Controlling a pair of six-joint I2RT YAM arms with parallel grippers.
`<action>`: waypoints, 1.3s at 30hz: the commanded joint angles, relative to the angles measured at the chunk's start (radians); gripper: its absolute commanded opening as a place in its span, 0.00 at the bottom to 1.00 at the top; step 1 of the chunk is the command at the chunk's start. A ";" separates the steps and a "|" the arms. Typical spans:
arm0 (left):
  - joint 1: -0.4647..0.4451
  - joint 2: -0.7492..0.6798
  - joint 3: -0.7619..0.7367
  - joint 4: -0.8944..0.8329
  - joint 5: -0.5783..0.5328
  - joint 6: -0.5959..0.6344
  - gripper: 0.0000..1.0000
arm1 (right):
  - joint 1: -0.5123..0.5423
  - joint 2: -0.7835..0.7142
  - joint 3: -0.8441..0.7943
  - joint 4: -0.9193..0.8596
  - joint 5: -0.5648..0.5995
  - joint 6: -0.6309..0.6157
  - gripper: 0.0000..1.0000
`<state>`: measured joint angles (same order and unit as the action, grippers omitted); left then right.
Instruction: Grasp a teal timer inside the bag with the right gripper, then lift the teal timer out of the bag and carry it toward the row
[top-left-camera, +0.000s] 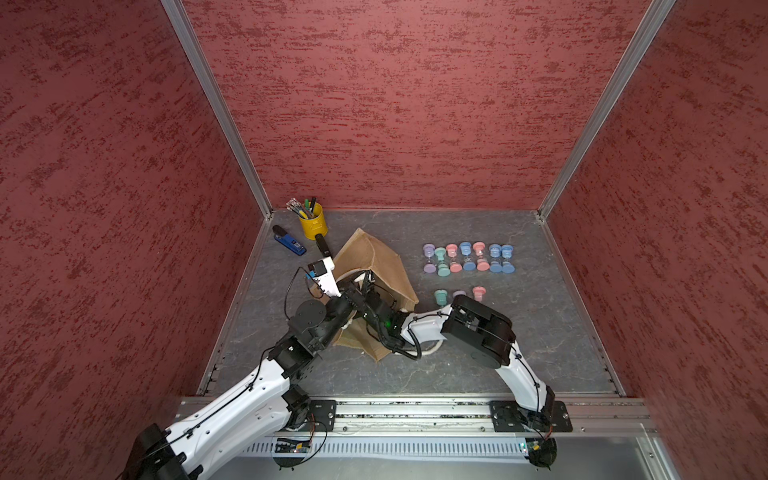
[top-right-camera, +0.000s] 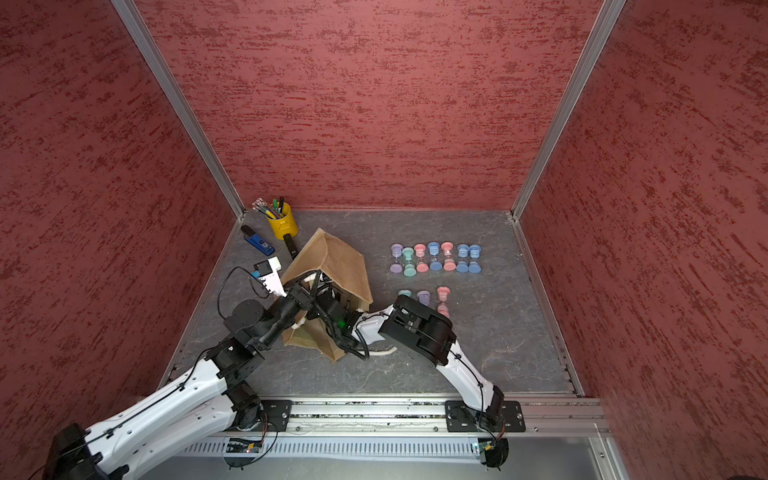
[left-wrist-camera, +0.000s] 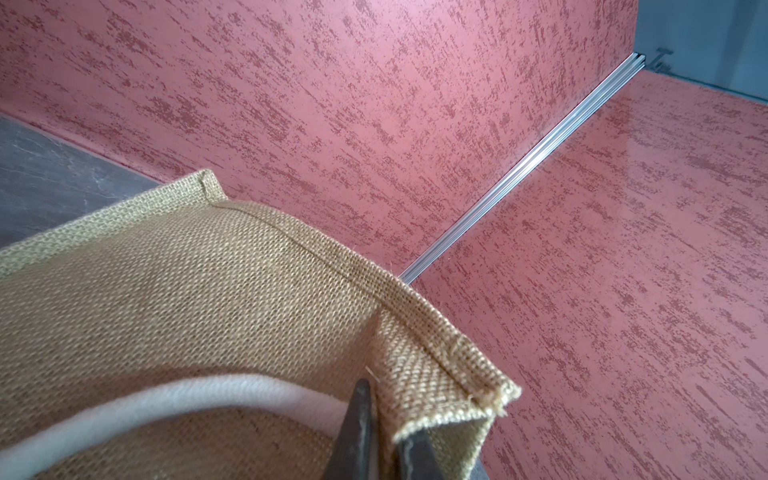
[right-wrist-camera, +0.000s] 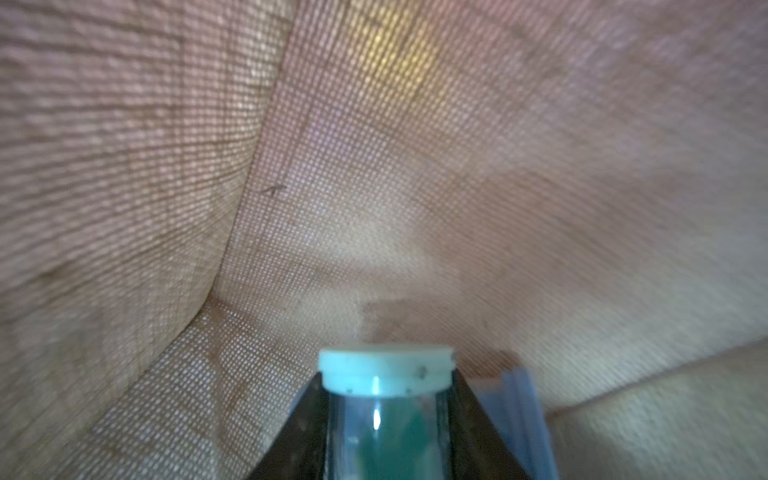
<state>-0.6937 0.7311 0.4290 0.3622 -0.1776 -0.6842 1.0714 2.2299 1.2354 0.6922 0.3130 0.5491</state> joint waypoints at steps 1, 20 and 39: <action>0.005 -0.028 0.033 -0.001 0.032 -0.006 0.00 | 0.000 -0.039 -0.060 -0.047 -0.111 0.003 0.30; 0.002 0.067 0.144 -0.235 -0.194 -0.019 0.00 | 0.042 -0.762 -0.568 0.032 -0.190 0.044 0.19; 0.006 0.107 0.150 -0.237 -0.231 -0.029 0.00 | -0.897 -1.474 -0.722 -0.873 -0.524 0.053 0.22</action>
<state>-0.6910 0.8333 0.5686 0.1459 -0.3981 -0.7067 0.3004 0.7097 0.5198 -0.0235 -0.0368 0.6308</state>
